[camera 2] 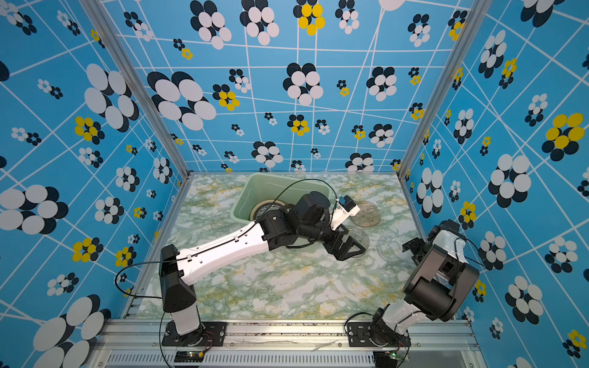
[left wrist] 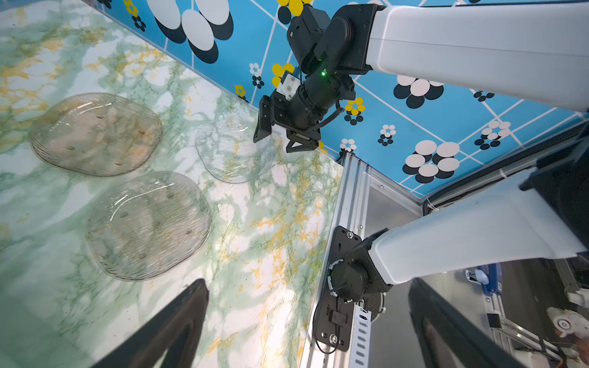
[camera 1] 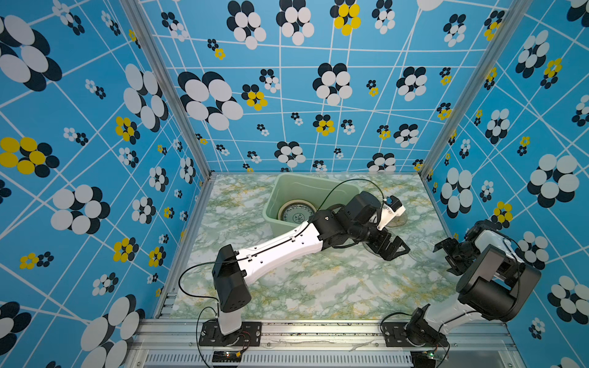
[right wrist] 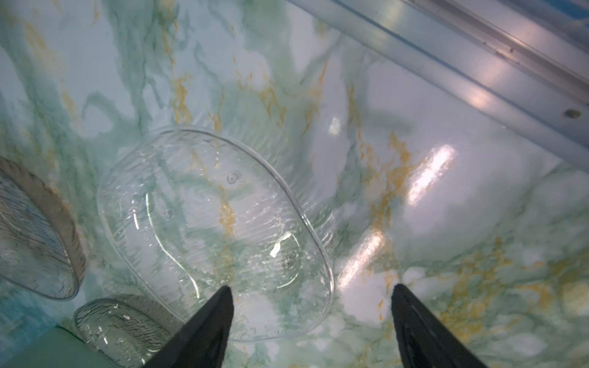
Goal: Place the plates into the plastic bin on the countertop
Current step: Pick up the plate from the middle-right of the table.
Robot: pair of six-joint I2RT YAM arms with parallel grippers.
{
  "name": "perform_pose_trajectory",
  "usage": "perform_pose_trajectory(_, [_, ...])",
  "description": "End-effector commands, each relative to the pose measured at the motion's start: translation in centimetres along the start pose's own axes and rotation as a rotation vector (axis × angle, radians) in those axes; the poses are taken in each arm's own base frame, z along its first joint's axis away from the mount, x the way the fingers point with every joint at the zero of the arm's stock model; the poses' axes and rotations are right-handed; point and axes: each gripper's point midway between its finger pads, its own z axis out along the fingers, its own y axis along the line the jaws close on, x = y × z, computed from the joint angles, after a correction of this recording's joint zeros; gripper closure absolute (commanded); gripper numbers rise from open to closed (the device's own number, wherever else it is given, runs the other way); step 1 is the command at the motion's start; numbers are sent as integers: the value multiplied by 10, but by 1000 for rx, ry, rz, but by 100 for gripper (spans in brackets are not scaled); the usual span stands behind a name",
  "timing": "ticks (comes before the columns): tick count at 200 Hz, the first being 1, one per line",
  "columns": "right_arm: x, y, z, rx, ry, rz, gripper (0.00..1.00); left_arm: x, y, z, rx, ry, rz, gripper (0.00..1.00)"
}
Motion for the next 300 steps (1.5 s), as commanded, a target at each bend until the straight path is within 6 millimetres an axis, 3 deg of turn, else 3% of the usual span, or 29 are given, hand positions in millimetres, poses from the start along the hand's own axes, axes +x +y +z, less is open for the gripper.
perform_pose_trajectory(1, [-11,11,5,-62,-16,-76,24,-3,-11,2,59,7,-30,1])
perform_pose_trajectory(60, [-9,12,27,-99,-10,-114,43,2,-10,-1,44,36,-29,1])
perform_pose_trajectory(108, [-4,2,42,-60,15,-105,51,3,-7,-3,18,46,-29,1])
perform_pose_trajectory(159, [-1,-8,47,-5,32,-101,75,7,-3,-4,1,64,-26,1])
perform_pose_trajectory(199, [-4,-19,37,62,9,-113,88,13,2,-6,-24,85,-14,1])
perform_pose_trajectory(233, [-3,-17,23,65,-1,-112,93,18,3,-13,-36,90,-2,1])
perform_pose_trajectory(300, [7,-5,-32,-4,-93,-37,100,11,-4,-59,-97,8,66,1])
